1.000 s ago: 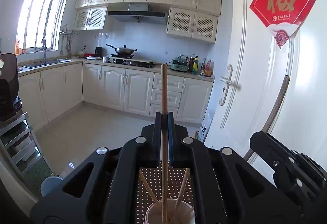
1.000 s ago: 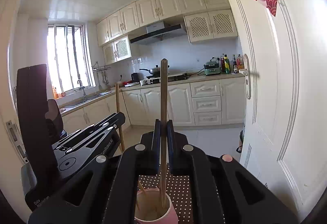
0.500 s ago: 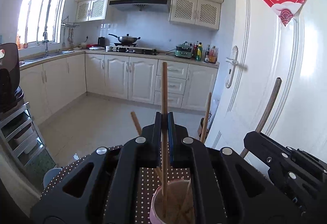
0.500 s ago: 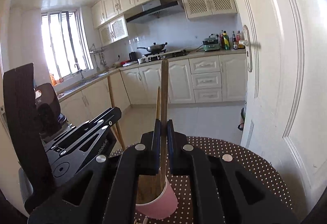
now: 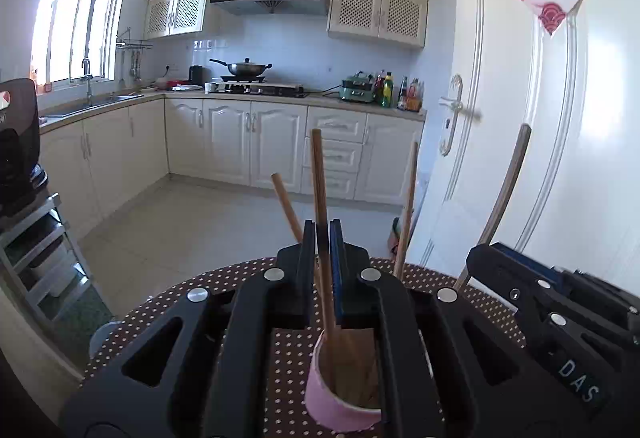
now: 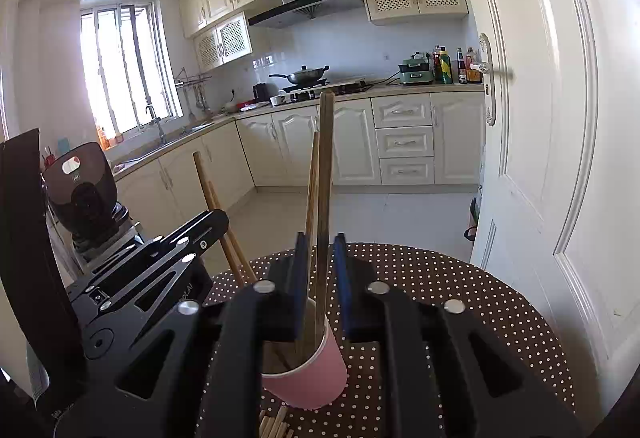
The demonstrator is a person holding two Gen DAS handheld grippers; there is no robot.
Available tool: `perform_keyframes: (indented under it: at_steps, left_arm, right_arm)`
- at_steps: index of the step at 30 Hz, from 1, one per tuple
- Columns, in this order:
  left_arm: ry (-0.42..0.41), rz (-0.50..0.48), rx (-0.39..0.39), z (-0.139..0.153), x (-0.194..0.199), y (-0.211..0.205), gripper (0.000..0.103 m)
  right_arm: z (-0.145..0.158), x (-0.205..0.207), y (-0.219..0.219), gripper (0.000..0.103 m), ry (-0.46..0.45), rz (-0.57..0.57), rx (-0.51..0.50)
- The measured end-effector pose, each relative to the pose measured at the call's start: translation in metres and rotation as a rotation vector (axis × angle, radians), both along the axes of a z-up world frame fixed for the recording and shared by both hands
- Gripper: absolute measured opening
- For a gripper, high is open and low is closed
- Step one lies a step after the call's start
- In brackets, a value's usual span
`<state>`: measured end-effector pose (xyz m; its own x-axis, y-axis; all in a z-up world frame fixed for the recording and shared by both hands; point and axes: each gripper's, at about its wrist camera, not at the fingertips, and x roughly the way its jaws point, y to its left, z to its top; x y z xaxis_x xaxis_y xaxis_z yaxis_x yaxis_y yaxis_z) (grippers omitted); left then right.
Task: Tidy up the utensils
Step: 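Open both tools to release the chopsticks in the cup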
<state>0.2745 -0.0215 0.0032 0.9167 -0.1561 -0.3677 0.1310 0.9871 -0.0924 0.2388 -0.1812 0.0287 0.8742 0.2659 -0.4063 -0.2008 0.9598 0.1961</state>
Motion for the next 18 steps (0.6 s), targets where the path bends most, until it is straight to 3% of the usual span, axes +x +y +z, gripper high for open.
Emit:
perform_keyframes:
  at_steps: [2,4,5,18]
  left_arm:
    - [0.019,-0.013,-0.013,-0.002,-0.002,0.003,0.02]
    - [0.024,-0.005,-0.014,-0.002,-0.006,0.004,0.042]
    - [0.017,-0.003,-0.016,-0.002,-0.009,0.005,0.046]
    - [0.009,-0.004,0.006,-0.005,-0.043,0.011,0.05]
  right_arm:
    - [0.0,0.0,-0.001,0.033,-0.001,-0.006,-0.011]
    - [-0.001,-0.002,-0.002,0.035,0.004,-0.013,-0.012]
    - [-0.001,-0.003,-0.003,0.036,0.006,-0.017,-0.011]
    - [0.001,-0.033,-0.008,0.049,0.003,-0.042,-0.03]
